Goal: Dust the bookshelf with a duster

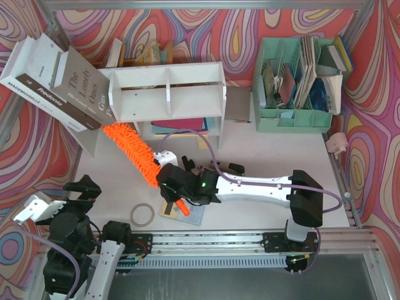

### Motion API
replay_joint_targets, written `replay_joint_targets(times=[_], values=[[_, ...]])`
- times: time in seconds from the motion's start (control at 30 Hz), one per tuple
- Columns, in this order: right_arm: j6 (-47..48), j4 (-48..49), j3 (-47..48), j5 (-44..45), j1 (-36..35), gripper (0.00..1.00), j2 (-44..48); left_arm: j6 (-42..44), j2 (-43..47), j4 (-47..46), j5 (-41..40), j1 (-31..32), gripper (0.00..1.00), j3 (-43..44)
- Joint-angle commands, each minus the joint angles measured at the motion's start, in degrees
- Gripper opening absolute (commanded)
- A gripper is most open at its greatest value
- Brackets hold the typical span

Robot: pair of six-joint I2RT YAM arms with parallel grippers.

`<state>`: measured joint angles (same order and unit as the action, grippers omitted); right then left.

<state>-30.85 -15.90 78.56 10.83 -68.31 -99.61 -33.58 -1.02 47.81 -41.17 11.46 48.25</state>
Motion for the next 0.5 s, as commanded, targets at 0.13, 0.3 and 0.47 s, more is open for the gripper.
replay_joint_targets(times=[0.13,0.3,0.47], values=[[-3.64,0.54,-2.02,5.80,-0.59,0.00,1.01,1.15,0.59,-1.60,0.12,-0.39,0.99,-0.79],[-1.76,-2.07,-5.62,6.88,-0.65,0.00,3.89,1.15,0.54,-1.66,0.19,-0.39,0.99,-0.79],[1.71,-5.44,-9.11,4.70,-0.63,0.00,7.36,1.20,0.45,-1.67,0.29,-0.39,0.99,-0.79]])
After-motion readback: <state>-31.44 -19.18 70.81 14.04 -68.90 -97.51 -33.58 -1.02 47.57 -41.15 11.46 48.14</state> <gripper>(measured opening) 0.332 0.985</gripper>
